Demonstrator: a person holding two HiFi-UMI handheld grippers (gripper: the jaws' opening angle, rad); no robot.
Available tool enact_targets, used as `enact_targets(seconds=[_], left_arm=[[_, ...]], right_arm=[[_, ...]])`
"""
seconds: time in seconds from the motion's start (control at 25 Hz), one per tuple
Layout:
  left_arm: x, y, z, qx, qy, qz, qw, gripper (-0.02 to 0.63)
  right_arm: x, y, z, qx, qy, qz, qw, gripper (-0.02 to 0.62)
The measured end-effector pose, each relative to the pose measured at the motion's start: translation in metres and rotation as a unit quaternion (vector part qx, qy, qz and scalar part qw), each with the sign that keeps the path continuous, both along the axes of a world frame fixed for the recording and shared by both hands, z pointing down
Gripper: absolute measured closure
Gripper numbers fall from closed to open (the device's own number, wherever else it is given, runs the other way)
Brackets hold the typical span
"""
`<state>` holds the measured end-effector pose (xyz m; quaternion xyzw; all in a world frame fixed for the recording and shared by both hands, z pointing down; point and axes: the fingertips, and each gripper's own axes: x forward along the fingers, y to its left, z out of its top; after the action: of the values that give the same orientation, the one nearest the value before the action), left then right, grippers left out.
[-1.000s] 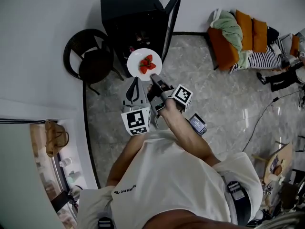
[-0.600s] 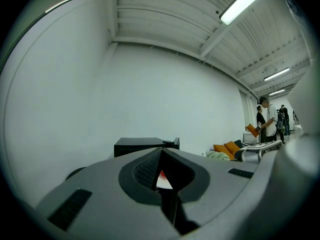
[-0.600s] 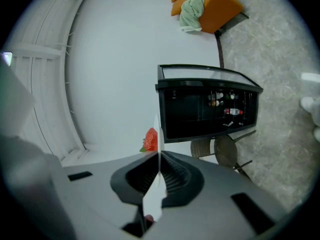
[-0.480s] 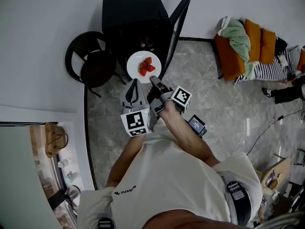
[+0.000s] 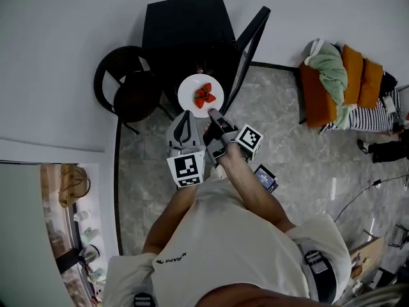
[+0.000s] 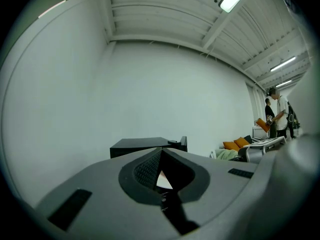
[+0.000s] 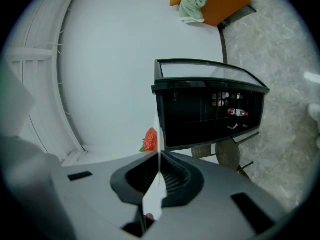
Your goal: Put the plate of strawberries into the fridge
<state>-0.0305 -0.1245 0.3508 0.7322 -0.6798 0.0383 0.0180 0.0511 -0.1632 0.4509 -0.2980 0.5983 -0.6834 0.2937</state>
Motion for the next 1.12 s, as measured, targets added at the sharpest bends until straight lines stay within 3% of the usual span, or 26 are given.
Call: enact_targets(seconds=[1.12], left_arm=[[-0.024, -0.087, 0.058, -0.027, -0.013, 0.028, 0.9991, 0.604]], right_arm=[[-0.029, -0.085, 0.075, -0.014, 0.009, 0.002, 1.0, 0.572]])
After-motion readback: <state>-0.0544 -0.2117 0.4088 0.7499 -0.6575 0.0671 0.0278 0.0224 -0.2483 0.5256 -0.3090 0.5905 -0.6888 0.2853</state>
